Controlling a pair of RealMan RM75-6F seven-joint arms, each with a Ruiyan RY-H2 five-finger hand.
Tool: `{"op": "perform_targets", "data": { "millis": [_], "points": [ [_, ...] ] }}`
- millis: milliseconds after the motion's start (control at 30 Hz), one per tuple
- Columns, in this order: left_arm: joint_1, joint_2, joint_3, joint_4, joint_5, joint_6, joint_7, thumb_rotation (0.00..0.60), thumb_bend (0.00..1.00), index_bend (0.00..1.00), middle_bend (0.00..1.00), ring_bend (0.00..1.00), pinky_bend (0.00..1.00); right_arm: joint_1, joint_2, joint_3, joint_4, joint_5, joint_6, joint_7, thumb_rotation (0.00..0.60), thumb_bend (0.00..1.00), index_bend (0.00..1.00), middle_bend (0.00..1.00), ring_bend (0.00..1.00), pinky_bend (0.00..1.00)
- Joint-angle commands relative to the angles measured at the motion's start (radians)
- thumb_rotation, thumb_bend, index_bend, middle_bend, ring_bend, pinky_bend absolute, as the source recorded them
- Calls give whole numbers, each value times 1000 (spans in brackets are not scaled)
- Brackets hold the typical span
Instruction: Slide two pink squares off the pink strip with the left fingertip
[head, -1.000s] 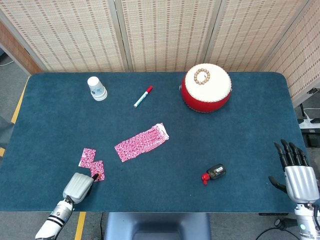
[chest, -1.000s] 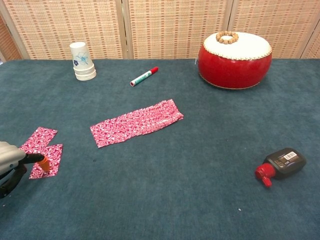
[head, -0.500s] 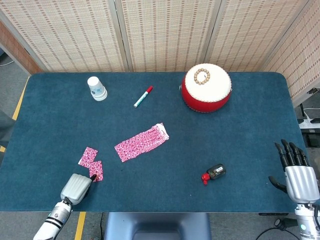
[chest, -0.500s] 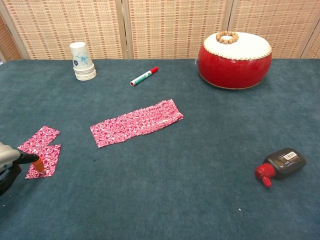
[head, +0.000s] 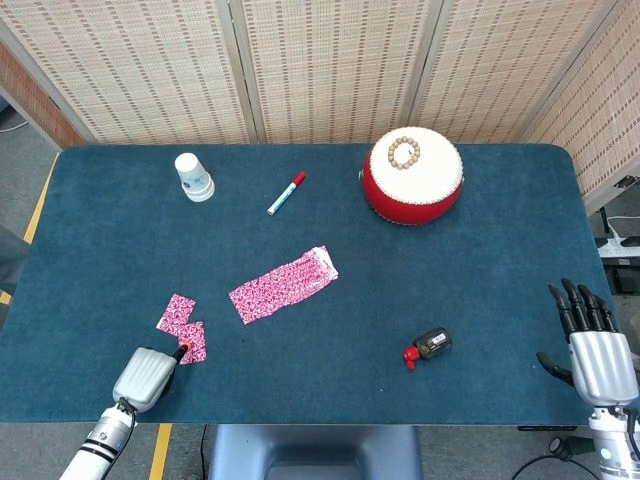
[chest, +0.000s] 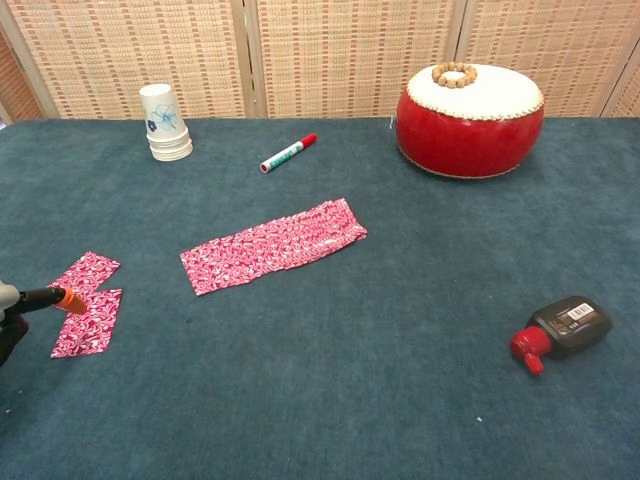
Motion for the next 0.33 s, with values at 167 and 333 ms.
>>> {"op": "perform_targets", "data": {
  "millis": [167,333],
  "points": [
    [22,33,-18,10,79,77,-65,600,697,144,628,698,629,2,2,0,-1,5,-7,-1,600,52,0,0,0,124],
    [88,108,-27,88,136,200,-254,600,524,128,273,390,492,4,2,5,2,6,-5,2,600,52,0,0,0,124]
  ]
}}
